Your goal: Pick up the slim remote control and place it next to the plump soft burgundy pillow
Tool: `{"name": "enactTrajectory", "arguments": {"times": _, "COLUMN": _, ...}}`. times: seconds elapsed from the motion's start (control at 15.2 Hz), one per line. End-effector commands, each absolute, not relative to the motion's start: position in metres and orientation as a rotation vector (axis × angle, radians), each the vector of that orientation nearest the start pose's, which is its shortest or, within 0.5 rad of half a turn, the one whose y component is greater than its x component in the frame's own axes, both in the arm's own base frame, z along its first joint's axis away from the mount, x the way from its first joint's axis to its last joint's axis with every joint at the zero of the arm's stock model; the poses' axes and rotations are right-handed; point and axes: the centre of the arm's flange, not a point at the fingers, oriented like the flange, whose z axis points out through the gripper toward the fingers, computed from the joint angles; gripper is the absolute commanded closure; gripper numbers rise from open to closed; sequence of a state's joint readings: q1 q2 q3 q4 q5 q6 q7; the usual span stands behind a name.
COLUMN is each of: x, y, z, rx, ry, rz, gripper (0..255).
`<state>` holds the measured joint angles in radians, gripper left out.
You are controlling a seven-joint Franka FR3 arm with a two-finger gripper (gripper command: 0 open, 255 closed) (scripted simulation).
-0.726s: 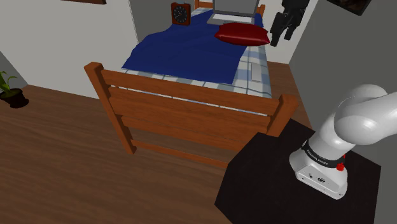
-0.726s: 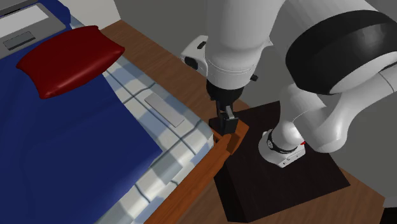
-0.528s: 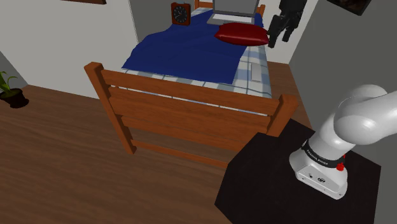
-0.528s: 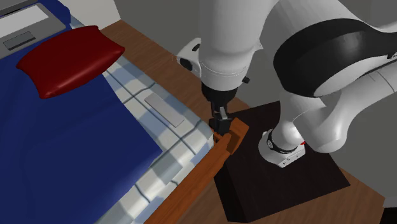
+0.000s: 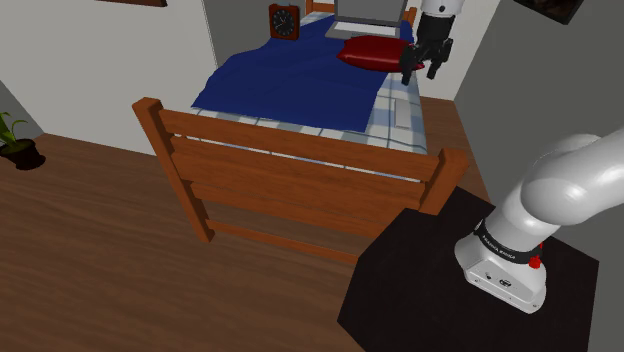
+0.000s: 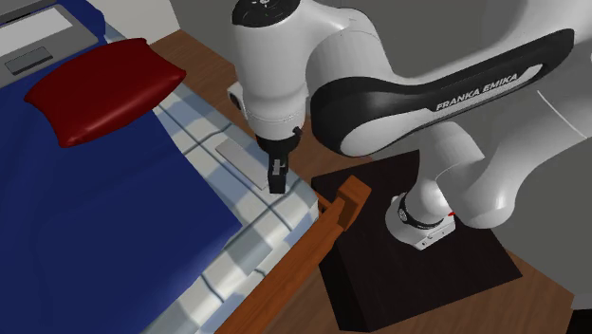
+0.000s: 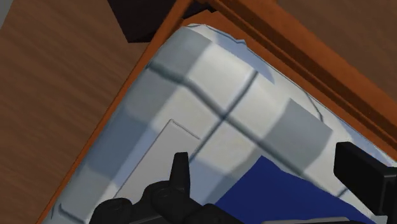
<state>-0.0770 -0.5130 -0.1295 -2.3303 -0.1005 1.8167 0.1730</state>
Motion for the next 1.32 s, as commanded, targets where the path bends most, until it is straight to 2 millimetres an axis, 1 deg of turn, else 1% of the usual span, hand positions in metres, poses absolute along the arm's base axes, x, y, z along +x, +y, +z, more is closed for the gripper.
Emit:
{"name": "enactTrajectory", "arguments": {"times": 0.0, "x": 0.4, "y": -0.109, "z": 0.51, "rx": -3.113, "ry": 0.62, "rz": 0.003, "gripper": 0}}
{"name": "enactTrajectory", "arguments": {"times": 0.33, "x": 0.428, "y": -0.153, "z": 0.469, "rx": -3.062, "ry": 0.826, "rz": 0.002, "gripper": 0}}
{"name": "enactTrajectory", "arguments": {"times": 0.59, "x": 0.446, "y": -0.191, "z": 0.436, "rx": -3.01, "ry": 0.987, "rz": 0.001, "gripper": 0}}
{"name": "enactTrajectory", "arguments": {"times": 0.86, "x": 0.46, "y": -0.23, "z": 0.403, "rx": -2.951, "ry": 1.145, "rz": 0.0, "gripper": 0}}
{"name": "enactTrajectory", "arguments": {"times": 1.12, "x": 0.47, "y": -0.27, "z": 0.371, "rx": -2.884, "ry": 1.297, "rz": -0.001, "gripper": 0}}
{"name": "enactTrajectory", "arguments": {"times": 1.25, "x": 0.47, "y": -0.27, "z": 0.36, "rx": -2.884, "ry": 1.297, "rz": -0.001, "gripper": 0}}
